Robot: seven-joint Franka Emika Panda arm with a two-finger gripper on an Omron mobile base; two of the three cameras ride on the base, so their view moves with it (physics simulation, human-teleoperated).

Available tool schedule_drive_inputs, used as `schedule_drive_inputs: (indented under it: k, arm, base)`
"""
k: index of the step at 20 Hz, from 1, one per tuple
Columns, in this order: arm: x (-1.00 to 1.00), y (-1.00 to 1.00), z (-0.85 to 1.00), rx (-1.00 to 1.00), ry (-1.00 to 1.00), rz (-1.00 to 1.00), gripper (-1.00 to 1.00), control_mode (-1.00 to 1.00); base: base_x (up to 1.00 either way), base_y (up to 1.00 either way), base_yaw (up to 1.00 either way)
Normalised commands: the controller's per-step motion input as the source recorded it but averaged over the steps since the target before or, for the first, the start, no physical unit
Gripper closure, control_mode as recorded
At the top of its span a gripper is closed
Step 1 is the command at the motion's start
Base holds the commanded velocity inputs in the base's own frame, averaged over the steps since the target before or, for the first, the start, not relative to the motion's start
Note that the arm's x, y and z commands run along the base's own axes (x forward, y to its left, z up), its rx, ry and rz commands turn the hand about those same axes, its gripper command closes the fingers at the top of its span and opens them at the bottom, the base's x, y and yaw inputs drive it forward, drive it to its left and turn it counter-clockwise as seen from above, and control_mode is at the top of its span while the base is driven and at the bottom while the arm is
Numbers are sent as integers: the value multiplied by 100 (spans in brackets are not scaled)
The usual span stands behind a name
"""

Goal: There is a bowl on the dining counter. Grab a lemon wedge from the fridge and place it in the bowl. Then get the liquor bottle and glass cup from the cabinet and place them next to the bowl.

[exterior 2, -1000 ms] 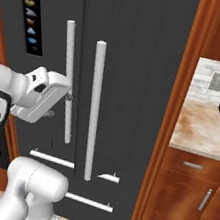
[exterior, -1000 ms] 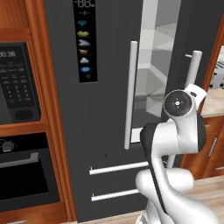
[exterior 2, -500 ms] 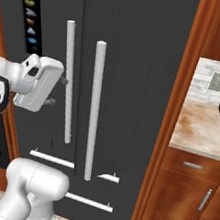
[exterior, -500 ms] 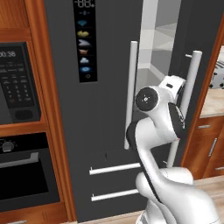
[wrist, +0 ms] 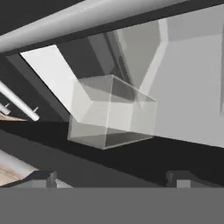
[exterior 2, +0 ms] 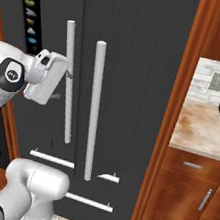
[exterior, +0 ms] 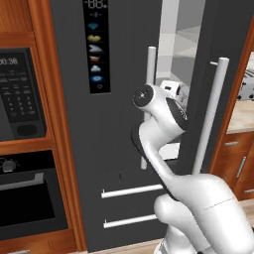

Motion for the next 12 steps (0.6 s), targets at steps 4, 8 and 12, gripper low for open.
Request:
schedule_drive_inputs:
  k: [4, 8, 12]
  arm:
    - [94, -14, 0, -1, 49, 0, -100, -100]
    - [41, -37, 0, -1, 30, -4, -100, -100]
    - [-24, -79, 0, 0, 13, -11, -100, -100]
  base:
    - [0, 0, 0]
    - [0, 0, 0]
    - [0, 0, 0]
